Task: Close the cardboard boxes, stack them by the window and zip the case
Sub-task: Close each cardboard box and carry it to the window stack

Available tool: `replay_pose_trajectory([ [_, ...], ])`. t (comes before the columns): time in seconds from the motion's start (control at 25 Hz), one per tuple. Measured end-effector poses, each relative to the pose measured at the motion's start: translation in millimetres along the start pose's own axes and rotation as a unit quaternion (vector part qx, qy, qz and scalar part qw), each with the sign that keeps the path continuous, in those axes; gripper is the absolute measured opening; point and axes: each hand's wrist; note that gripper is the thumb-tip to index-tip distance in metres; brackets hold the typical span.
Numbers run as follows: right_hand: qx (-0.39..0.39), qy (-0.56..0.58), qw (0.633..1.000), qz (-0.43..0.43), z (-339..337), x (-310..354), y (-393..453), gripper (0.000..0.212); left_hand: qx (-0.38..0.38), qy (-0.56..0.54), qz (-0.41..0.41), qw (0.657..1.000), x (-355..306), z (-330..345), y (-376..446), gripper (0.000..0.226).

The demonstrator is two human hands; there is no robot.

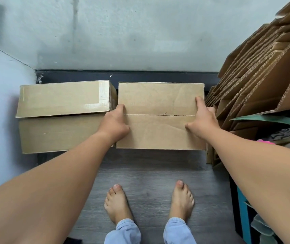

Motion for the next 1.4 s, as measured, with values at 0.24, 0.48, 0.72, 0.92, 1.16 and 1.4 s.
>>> replay_pose_trajectory([
  [0.24, -0.018, -0.01, 1.0, -0.013, 7, -5, 11, 0.096, 0.018, -0.011, 0.013, 1.0, 0, 9, 3, 0.058],
  [0.48, -0.025, -0.02, 0.999, -0.037, 10, -7, 4, 0.088, 0.034, 0.002, -0.001, 0.999, 3, 6, -2, 0.054],
  [0.72, -0.011, -0.069, 0.995, -0.066, -34, 33, -25, 0.062, 0.009, 0.127, 0.012, 0.992, -37, -45, -33, 0.026],
  [0.92, -0.001, -0.063, 0.994, -0.091, -122, 70, -83, 0.07, -0.005, 0.188, 0.011, 0.982, -93, -146, -86, 0.039],
  [1.16, 0.013, -0.019, 0.993, -0.12, -262, 87, -207, 0.073, -0.017, 0.151, 0.076, 0.985, -192, -271, -201, 0.053],
  [1.4, -0.053, 0.029, 0.99, -0.126, -377, 76, -323, 0.077, -0.015, 0.192, 0.165, 0.967, -277, -355, -283, 0.061],
])
Point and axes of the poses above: each hand's wrist, its own y-axis towards the middle knuckle, its own z-axis out of the palm, x = y × z, and after that the axes turned 3 degrees about y, right-handed
